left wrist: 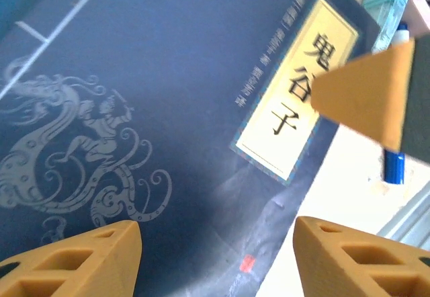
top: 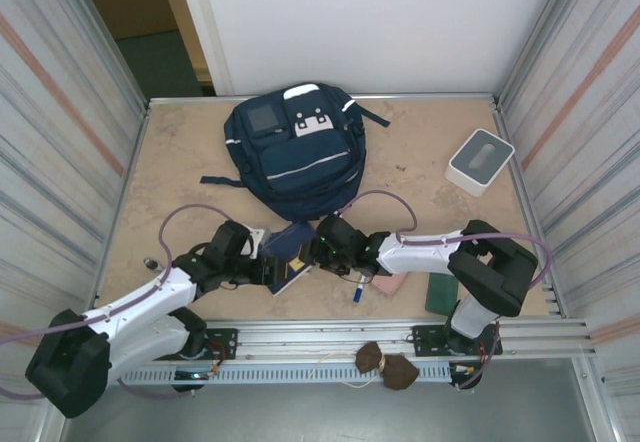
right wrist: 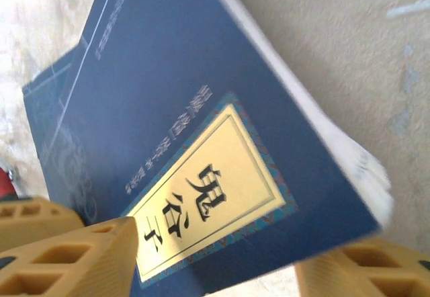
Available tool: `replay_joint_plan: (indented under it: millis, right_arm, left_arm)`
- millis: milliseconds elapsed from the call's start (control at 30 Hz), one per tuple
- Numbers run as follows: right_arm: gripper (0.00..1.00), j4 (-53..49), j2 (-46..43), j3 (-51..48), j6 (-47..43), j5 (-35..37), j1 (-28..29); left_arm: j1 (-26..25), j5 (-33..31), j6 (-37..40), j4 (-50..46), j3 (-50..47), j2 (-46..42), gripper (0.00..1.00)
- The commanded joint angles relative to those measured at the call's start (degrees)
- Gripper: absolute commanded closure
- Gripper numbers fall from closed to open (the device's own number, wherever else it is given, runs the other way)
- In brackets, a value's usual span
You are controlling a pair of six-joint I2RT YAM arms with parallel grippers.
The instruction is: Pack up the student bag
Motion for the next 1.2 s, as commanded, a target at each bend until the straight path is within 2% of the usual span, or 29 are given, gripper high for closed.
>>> replay_joint_plan:
  millis: [0,167,233,333,400,533,700,1000,1167]
  right_arm:
    - [0.44,4.31,0.49,0.95,-0.33,2.91,-0.35]
    - [0.45,2.46,-0.86,-0.33,2.08,5.73,0.22]
    - [0.42,1.75,-1.38,-1.01,3.36,6.59,0.59]
    - [0.37,1.61,-1.97,-1.76,4.8,7.13,1.46]
    - [0.34,2.23,-1.69,-1.78,5.25,7.05,1.97]
    - [0.27,2.78,-0.3,-1.17,6.2,7.05,2.39]
    - [0.28,7.44,1.45,-1.43,7.06,6.61,2.47]
    - [0.51,11.11,0.54,-1.67,5.16,8.33,1.92]
    - [0.73,10.95,-1.31,-2.83,2.77,9.77,1.52]
  left_arm:
    - [-0.65,2.1,-1.27,-2.81,0.59,-3.14,0.38]
    - [0.65,-12.45,1.82,-6.65,5.85,-7.32,0.28]
    - [3.42,-14.71,3.02,-5.21,6.64,-6.3,0.27]
    - [8.55,-13.78,4.59,-3.29,7.74,-1.67,0.26]
    - [10.18,-12.27,5.64,-2.33,8.44,2.45,0.26]
    - [10.19,-7.99,6.38,-1.31,8.85,8.82,0.26]
    - [8.26,-3.68,5.12,0.1,5.76,9.94,0.3]
    - [3.49,2.39,-0.17,0.79,0.53,2.13,0.39]
    - [2.28,4.24,-1.57,-0.15,-0.21,-1.21,0.4]
